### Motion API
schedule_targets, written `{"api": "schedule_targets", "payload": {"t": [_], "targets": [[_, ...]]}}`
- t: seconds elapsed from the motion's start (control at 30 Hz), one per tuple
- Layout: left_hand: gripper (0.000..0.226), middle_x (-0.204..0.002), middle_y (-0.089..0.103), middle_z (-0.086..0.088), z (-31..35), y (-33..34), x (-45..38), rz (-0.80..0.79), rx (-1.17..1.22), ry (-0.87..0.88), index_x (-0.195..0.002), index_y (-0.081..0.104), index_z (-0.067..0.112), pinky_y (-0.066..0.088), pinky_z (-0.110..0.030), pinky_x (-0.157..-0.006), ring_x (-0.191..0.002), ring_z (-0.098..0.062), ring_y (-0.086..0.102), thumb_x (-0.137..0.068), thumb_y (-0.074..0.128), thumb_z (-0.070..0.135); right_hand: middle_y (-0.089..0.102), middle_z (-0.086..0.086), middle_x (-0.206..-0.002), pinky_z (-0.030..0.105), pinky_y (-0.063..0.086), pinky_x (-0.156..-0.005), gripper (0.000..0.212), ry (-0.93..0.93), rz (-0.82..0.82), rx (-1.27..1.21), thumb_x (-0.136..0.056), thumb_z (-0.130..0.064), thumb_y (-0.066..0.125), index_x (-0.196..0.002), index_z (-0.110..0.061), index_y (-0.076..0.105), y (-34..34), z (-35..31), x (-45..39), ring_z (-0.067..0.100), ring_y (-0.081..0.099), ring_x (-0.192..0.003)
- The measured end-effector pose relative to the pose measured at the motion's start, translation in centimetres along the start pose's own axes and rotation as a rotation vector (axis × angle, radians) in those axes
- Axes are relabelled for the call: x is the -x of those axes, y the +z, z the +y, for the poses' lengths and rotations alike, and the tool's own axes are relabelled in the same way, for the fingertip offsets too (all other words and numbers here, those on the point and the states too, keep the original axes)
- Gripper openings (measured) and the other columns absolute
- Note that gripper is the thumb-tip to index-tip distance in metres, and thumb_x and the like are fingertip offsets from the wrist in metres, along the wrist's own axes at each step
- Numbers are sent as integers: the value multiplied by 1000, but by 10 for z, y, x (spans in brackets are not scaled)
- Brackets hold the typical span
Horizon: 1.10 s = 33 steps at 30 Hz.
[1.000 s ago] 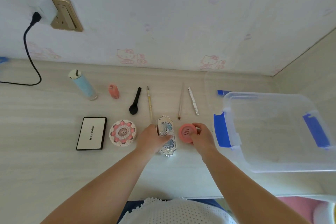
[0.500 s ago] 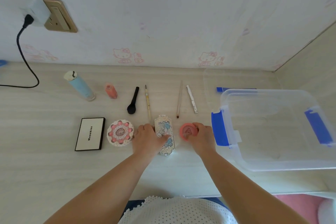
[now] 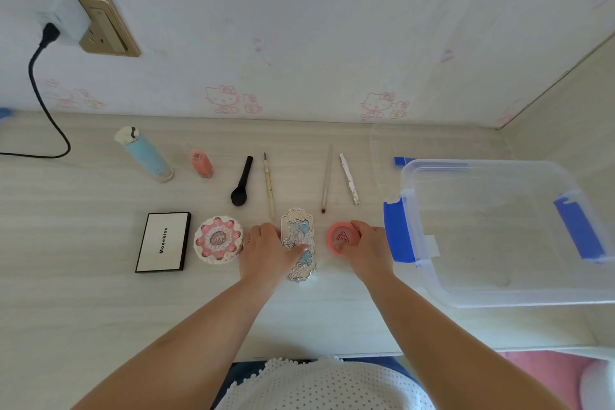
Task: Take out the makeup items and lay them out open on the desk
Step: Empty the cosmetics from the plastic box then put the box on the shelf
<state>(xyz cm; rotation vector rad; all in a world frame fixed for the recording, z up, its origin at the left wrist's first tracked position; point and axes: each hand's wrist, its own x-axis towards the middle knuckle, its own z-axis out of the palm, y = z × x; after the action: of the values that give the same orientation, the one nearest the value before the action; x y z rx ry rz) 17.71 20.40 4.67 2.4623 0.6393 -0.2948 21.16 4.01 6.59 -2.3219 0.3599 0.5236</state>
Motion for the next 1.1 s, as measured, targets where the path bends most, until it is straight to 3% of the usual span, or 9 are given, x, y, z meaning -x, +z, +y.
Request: {"api": "schedule_targets", "payload": {"t": [0.07,0.2,0.27,0.33,0.5,0.7,0.83,1.0,1.1], "targets": [[55,-107,51,-4,0,-1,0,20,59,-3,-105,50,12,42,-34,-85,-103,-24,51,-73,72,50,41,2,-125,22,35,-84,58,-29,19,-54,-84,-21,66,-137,-23,42,0,-2,3,16,45,-111],[34,-90,56,6,8,-12,3,29,443,47,-102,52,17,38,-18,-66,-85,-12,55,-80,70,35,44,-7,-122,23,45,-84,45,-140,46,-317,-83,-22,67,-125,-31,52,1,-19,14,-7,50,-88],[22,-87,59,9,17,-23,5,11,623,63,-97,54,22,40,-10,-62,-81,-8,58,-82,69,30,48,-10,-118,28,48,-89,41,-161,34,-413,-83,-27,67,-121,-33,54,1,-33,17,-4,53,-93],[14,-85,61,10,31,-37,6,19,753,69,-92,56,27,42,-5,-60,-79,-4,60,-84,67,27,52,-11,-119,20,44,-88,35,-209,33,-462,-84,-29,66,-117,-35,54,-5,-47,20,0,52,-103],[10,-101,68,-1,75,-67,6,3,926,101,-95,60,25,49,-31,-85,-95,-14,64,-86,63,29,56,-9,-118,3,40,-73,25,-326,29,-634,-88,-22,61,-105,-37,53,-40,-74,25,2,54,-104],[8,-99,71,6,138,-79,7,-92,1032,185,-92,62,27,50,-29,-83,-92,-7,66,-88,60,33,58,-21,-109,6,43,-81,28,-461,94,-684,-88,-18,61,-102,-42,56,-124,-70,14,-6,54,-103],[10,-96,71,9,177,-74,-3,-185,1074,168,-93,62,24,49,-28,-81,-95,-9,65,-89,59,33,59,-20,-108,9,44,-82,31,-493,135,-642,-86,-13,63,-99,-41,60,-196,-45,-14,0,55,-106],[14,-99,72,8,210,-59,-31,-281,1150,94,-97,62,22,47,-28,-79,-99,-12,64,-89,60,33,61,-12,-116,24,45,-91,24,-426,141,-507,-86,-21,65,-98,-41,62,-283,2,-67,5,57,-108],[21,-106,71,3,221,-49,-51,-349,1208,-37,-103,61,21,48,-30,-78,-102,-13,64,-87,62,34,60,-3,-119,35,46,-98,18,-344,107,-416,-86,-28,64,-99,-40,61,-314,24,-102,10,58,-107]]}}
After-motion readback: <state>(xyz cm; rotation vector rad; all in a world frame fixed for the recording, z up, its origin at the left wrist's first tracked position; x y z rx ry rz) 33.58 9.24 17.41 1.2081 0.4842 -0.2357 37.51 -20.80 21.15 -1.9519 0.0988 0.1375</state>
